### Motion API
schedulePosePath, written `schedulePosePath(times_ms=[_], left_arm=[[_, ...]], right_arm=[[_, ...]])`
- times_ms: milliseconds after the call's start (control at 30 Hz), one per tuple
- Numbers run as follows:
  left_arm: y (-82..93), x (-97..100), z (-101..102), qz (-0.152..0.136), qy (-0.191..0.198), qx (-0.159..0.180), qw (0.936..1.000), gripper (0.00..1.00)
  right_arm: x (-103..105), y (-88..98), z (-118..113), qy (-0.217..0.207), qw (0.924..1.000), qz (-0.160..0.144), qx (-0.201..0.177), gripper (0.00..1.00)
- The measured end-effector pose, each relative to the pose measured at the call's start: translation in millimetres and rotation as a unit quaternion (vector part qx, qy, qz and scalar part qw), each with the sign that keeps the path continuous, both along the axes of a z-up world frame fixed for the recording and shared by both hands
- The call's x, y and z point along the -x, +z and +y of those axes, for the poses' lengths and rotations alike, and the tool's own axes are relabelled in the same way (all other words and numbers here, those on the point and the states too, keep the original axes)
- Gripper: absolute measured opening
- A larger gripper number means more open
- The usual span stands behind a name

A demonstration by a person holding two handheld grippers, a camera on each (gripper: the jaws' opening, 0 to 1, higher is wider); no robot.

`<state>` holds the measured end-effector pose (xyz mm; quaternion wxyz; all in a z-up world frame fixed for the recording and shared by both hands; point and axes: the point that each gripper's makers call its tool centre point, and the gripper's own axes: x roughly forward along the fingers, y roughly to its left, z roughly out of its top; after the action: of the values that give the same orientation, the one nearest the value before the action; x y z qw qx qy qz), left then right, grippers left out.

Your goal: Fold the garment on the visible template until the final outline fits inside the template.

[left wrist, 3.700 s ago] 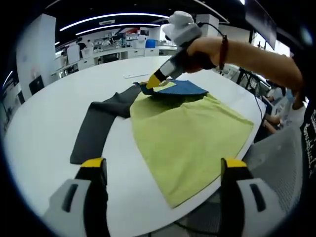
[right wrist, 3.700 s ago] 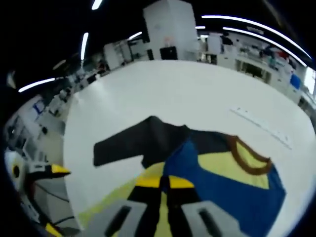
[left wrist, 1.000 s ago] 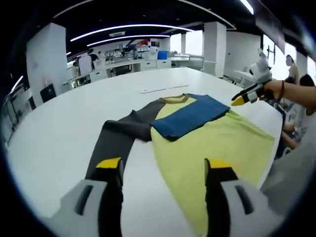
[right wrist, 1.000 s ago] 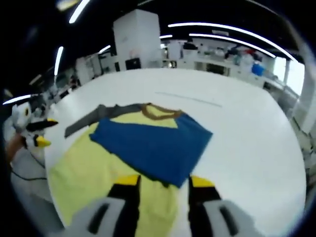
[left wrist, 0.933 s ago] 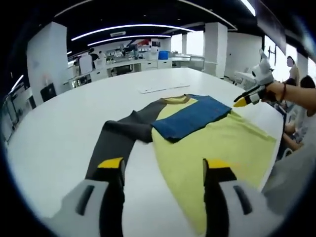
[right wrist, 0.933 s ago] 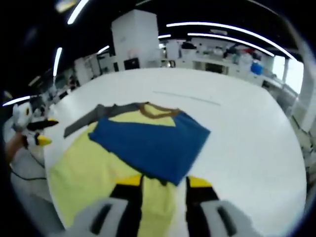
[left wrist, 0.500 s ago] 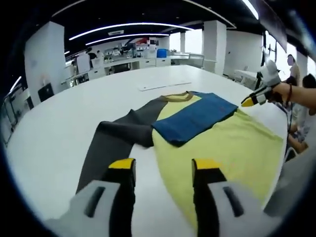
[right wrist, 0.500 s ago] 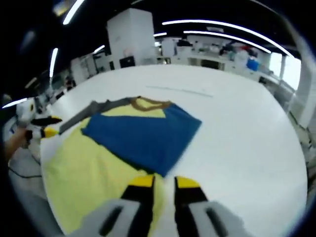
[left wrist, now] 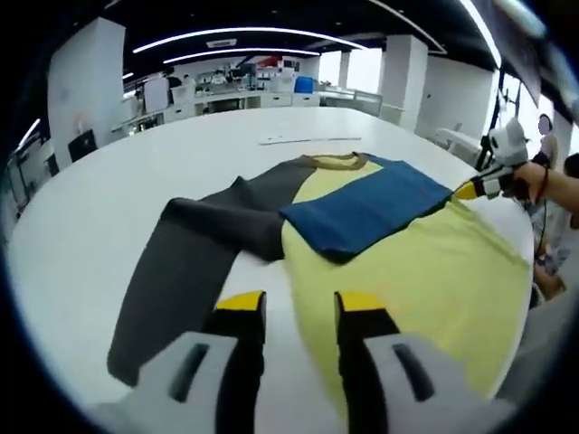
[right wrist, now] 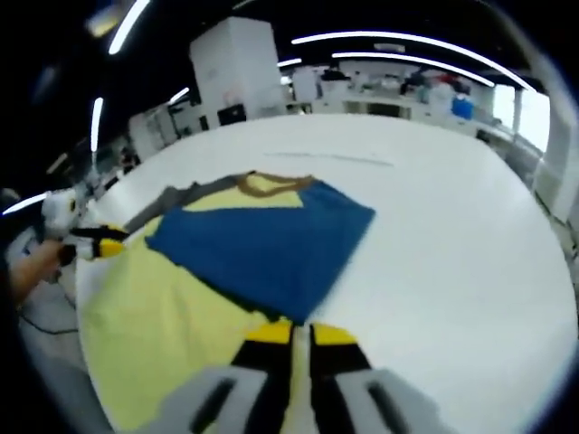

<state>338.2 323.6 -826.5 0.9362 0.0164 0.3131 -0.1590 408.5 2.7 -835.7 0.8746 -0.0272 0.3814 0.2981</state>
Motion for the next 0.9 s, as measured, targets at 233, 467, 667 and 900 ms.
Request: schedulePosePath(times_ms=[233, 467, 667, 900], left_arm=[[-7.1, -1.0, -3.9, 0.019, -0.003, 0.008, 0.9998, 0.19], [-7.9, 1.0, -4.6, 0.026, -0.006, -0.005, 0.9996, 0.09], [-10.4, 2.2, -4.9, 0.034, 0.000, -0.002, 0.9994, 0.00], [-11.5, 2.7, -3.5, 0.036, 0.009, -0.006, 0.9993, 0.00]], right_arm=[[-4.1, -5.4, -1.5, -0.019, 0.9994, 0.013, -0.025, 0.00], [-4.2, -3.5, -3.7, -0.020, 0.9995, 0.008, -0.021, 0.00], [-5.6, -1.8, -11.6, -0.026, 0.9996, -0.004, -0.001, 0.00], [-6.6, -4.2, -20.1, -0.027, 0.9991, -0.011, 0.030, 0.00]])
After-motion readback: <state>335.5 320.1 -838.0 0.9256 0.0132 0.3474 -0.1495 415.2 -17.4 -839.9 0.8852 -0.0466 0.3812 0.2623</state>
